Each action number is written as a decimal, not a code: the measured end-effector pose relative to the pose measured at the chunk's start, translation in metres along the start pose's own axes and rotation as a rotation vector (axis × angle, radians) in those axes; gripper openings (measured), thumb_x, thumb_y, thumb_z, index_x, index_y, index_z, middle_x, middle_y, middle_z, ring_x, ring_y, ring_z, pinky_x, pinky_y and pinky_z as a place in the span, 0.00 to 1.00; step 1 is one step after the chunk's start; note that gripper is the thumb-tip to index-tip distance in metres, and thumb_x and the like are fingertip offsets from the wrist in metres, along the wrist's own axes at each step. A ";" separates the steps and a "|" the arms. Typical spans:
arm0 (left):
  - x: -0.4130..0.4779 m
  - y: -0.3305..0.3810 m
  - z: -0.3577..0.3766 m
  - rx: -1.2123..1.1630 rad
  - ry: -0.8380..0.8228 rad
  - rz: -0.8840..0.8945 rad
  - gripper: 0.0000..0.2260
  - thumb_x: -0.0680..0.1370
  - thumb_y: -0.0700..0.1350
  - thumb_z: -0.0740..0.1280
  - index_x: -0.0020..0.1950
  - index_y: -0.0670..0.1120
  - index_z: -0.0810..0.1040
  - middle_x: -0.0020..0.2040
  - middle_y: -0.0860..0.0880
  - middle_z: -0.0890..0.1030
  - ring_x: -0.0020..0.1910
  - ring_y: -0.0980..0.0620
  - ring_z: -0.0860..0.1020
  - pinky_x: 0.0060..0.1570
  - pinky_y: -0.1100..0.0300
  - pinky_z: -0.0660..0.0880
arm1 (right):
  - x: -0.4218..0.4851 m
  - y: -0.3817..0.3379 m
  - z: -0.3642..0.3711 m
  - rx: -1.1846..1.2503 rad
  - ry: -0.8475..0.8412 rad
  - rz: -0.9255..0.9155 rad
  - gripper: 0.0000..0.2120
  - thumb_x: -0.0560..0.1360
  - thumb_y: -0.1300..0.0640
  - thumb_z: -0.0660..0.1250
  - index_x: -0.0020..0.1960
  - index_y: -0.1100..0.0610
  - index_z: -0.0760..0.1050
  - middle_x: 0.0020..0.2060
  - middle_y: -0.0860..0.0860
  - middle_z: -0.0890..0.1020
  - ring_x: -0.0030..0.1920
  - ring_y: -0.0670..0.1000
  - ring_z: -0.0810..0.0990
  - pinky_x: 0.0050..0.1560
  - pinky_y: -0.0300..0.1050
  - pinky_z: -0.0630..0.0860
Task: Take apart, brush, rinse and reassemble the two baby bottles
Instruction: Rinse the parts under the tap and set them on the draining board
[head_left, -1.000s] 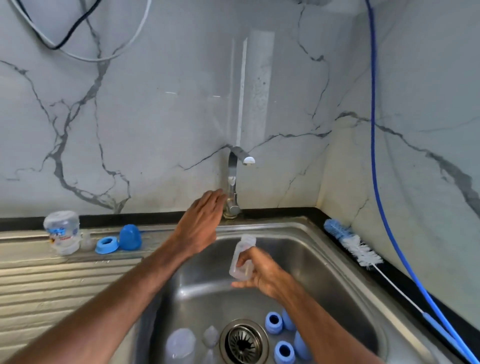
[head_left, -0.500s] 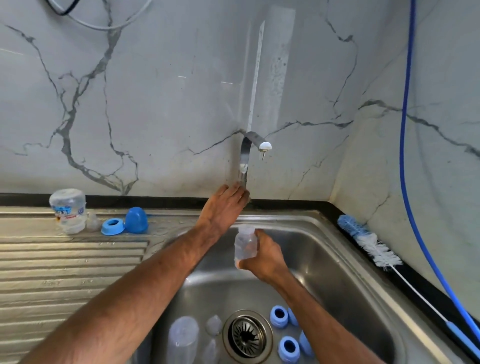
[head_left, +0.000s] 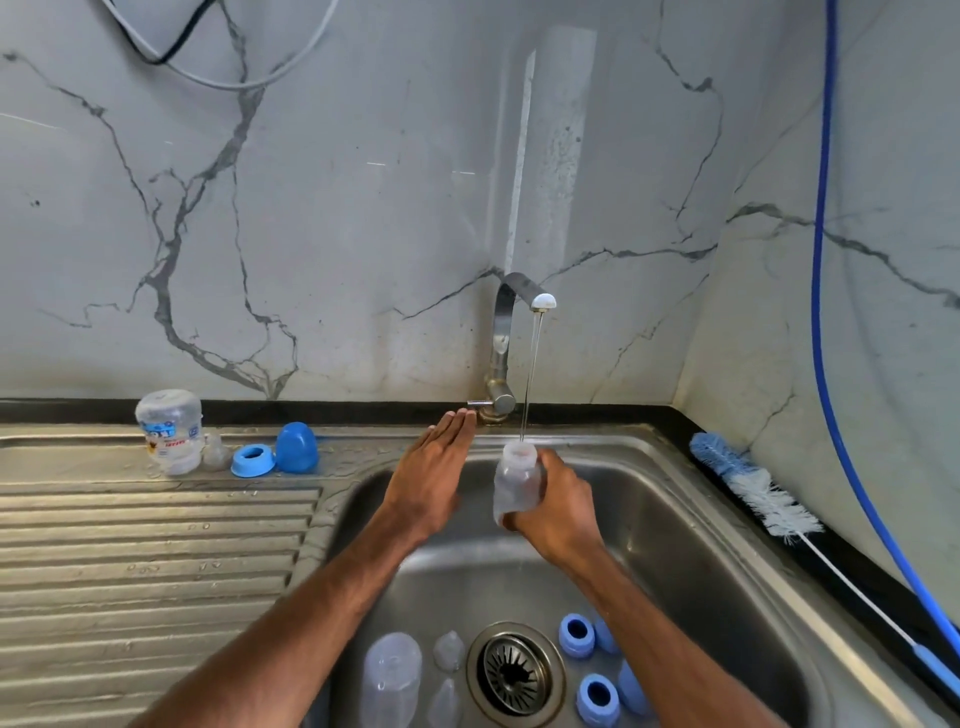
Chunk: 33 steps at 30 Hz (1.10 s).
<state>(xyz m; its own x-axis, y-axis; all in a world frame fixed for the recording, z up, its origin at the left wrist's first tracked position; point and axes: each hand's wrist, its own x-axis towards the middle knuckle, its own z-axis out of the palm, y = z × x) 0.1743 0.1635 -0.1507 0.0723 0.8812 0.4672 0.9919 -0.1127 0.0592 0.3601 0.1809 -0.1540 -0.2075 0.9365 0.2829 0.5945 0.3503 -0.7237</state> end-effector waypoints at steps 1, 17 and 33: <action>-0.002 -0.003 0.000 0.002 -0.009 -0.012 0.44 0.77 0.32 0.67 0.84 0.43 0.41 0.84 0.46 0.45 0.83 0.50 0.46 0.81 0.56 0.48 | -0.001 0.001 0.000 0.000 0.003 0.000 0.37 0.67 0.57 0.83 0.72 0.53 0.72 0.62 0.49 0.82 0.57 0.46 0.79 0.49 0.33 0.76; -0.025 0.000 0.013 0.097 -0.031 -0.095 0.35 0.76 0.40 0.70 0.80 0.42 0.59 0.79 0.44 0.66 0.78 0.46 0.64 0.78 0.55 0.59 | -0.001 -0.003 0.001 -0.036 -0.056 0.042 0.36 0.67 0.59 0.83 0.71 0.55 0.72 0.60 0.53 0.83 0.57 0.53 0.83 0.57 0.47 0.83; -0.023 -0.002 0.002 0.074 -0.065 -0.093 0.33 0.75 0.39 0.70 0.78 0.42 0.63 0.74 0.43 0.72 0.73 0.45 0.69 0.73 0.55 0.67 | -0.007 -0.004 -0.010 -0.044 -0.004 0.060 0.40 0.65 0.58 0.84 0.73 0.56 0.70 0.61 0.53 0.81 0.57 0.52 0.81 0.50 0.41 0.79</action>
<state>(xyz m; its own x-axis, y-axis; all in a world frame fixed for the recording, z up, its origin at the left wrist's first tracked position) 0.1707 0.1443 -0.1638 -0.0163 0.9145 0.4044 0.9994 0.0032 0.0331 0.3665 0.1732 -0.1469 -0.1737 0.9558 0.2371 0.6398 0.2925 -0.7107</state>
